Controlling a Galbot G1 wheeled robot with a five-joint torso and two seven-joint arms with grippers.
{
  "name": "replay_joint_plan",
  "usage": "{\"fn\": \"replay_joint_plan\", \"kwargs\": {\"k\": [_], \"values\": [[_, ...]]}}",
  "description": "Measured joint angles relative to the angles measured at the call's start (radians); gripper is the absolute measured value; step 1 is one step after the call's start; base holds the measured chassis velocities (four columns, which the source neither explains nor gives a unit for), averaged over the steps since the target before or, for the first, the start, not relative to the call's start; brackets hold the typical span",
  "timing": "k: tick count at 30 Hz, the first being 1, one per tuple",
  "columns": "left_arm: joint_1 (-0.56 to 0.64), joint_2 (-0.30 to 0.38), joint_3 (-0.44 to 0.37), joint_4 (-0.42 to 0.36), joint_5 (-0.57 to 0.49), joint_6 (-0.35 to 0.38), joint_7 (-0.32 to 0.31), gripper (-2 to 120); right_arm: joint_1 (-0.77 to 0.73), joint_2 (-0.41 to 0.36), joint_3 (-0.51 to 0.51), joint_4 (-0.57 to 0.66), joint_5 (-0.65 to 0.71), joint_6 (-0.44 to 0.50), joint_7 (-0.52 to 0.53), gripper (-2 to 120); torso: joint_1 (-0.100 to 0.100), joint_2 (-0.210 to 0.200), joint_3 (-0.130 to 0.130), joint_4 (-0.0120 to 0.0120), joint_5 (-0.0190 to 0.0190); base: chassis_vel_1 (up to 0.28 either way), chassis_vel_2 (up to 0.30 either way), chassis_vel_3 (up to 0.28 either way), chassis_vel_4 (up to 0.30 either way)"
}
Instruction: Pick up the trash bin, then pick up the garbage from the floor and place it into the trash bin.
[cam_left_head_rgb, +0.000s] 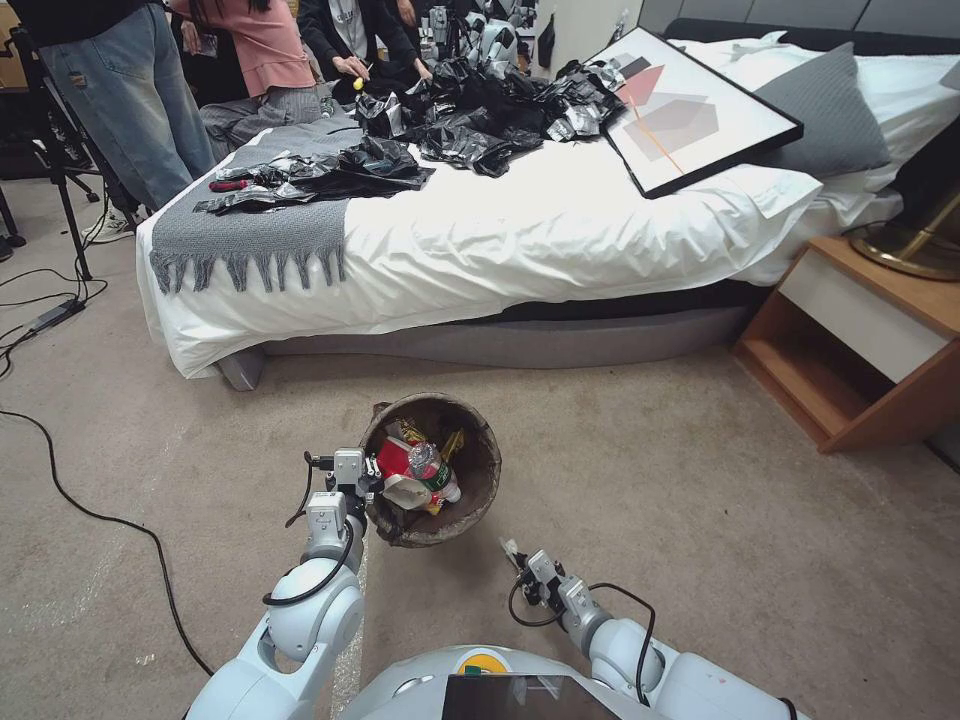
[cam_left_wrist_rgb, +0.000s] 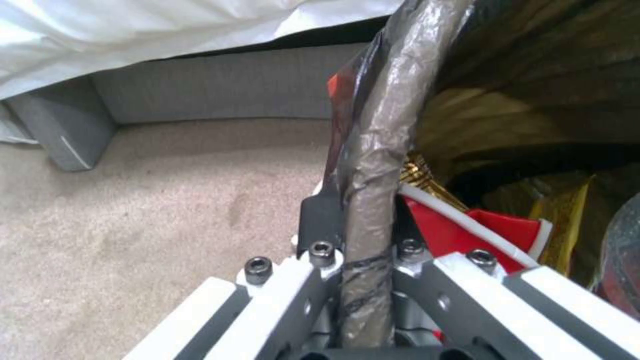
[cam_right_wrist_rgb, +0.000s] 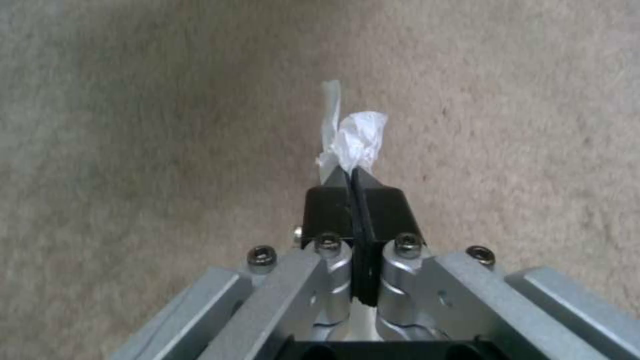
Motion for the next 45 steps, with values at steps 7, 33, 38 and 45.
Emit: {"fn": "replay_joint_plan", "kwargs": {"k": [7, 33, 38, 45], "values": [[0.001, 0.003, 0.0, -0.002, 0.0, 0.001, -0.001, 0, -0.001, 0.001, 0.001, 0.012, 0.0, 0.0, 0.01, 0, 0.0, 0.0, 0.0, 0.0, 0.0, 0.0, 0.0, 0.0, 0.0], [0.008, 0.006, 0.018, 0.013, 0.004, 0.001, 0.002, 0, 0.102, -0.008, 0.325, 0.481, 0.036, -0.014, 0.24, 0, 0.0, 0.0, 0.0, -0.0001, 0.0001, 0.0, 0.0, 0.0, 0.0], [0.006, 0.007, 0.024, 0.024, 0.004, 0.001, 0.003, 0, 0.141, -0.019, 0.356, 0.574, 0.041, -0.005, 0.248, 0, 0.0, 0.0, 0.0, -0.0001, 0.0001, 0.0, 0.0, 0.0, 0.0], [-0.001, 0.01, 0.03, 0.039, 0.004, 0.002, 0.003, 0, 0.17, -0.037, 0.335, 0.678, 0.081, 0.035, 0.202, 0, 0.0, 0.0, 0.0, 0.0, 0.0002, 0.0, 0.0, 0.0, 0.0]]}}
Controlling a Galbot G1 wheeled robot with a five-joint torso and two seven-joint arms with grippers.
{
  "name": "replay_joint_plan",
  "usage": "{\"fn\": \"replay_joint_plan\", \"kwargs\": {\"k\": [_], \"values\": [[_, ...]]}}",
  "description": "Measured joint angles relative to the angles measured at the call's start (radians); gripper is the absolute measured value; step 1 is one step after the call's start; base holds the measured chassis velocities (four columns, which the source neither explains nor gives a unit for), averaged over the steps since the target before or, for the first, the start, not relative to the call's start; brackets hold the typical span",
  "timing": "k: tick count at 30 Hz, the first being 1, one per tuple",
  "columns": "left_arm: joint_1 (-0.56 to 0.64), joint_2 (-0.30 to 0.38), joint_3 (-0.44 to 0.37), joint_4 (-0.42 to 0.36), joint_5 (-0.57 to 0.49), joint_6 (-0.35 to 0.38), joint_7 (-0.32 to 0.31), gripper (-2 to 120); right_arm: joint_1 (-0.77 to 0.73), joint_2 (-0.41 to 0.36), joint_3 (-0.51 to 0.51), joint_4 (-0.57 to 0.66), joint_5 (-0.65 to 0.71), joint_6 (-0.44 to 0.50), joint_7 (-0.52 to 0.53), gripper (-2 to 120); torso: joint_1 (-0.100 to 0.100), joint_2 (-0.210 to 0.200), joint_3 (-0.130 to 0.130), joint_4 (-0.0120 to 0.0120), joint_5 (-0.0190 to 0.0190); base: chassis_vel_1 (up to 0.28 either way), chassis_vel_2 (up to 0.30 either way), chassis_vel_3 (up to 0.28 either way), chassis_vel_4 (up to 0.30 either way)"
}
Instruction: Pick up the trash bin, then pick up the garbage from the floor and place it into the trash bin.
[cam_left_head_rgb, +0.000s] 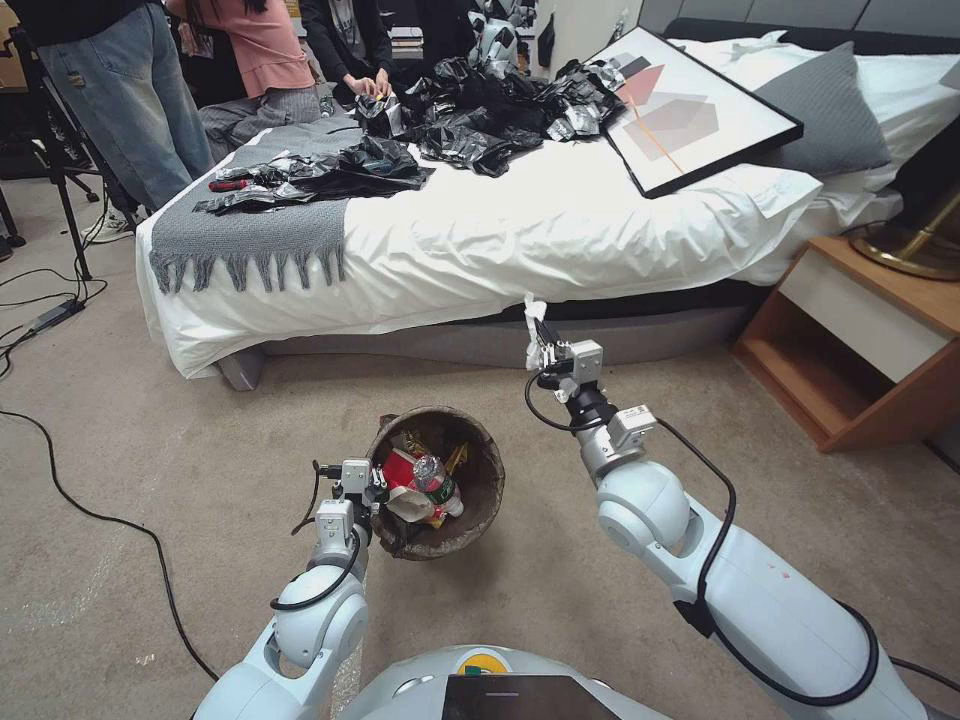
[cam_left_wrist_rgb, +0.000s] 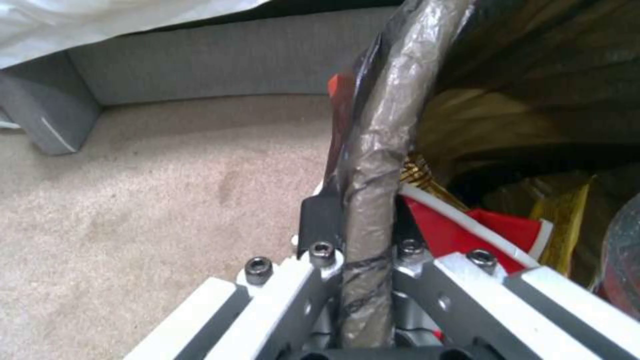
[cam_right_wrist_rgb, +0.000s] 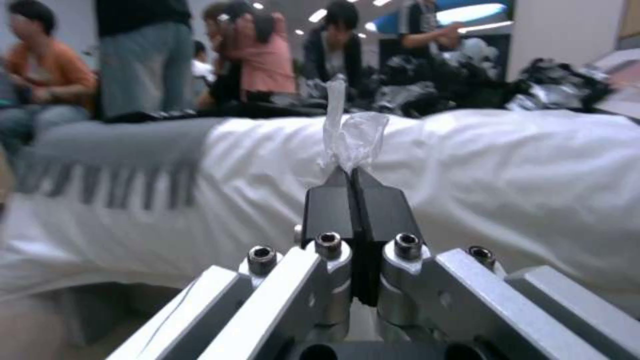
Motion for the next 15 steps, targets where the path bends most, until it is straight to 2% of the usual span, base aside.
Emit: {"fn": "replay_joint_plan", "kwargs": {"k": [9, 15], "values": [[-0.008, 0.004, 0.002, 0.005, -0.003, 0.006, 0.0, 0, 0.012, -0.053, -0.1, 0.064, 0.051, 0.057, -0.118, 0, 0.0, 0.0, 0.0, 0.0, 0.0, 0.0, 0.0, 0.0, 0.0], [-0.011, 0.003, 0.004, 0.008, -0.003, 0.006, 0.0, 0, 0.001, -0.096, -0.192, 0.084, 0.063, 0.06, -0.137, 0, 0.0, 0.0, 0.0, -0.0001, -0.0001, 0.0, 0.0, 0.0, 0.0]]}}
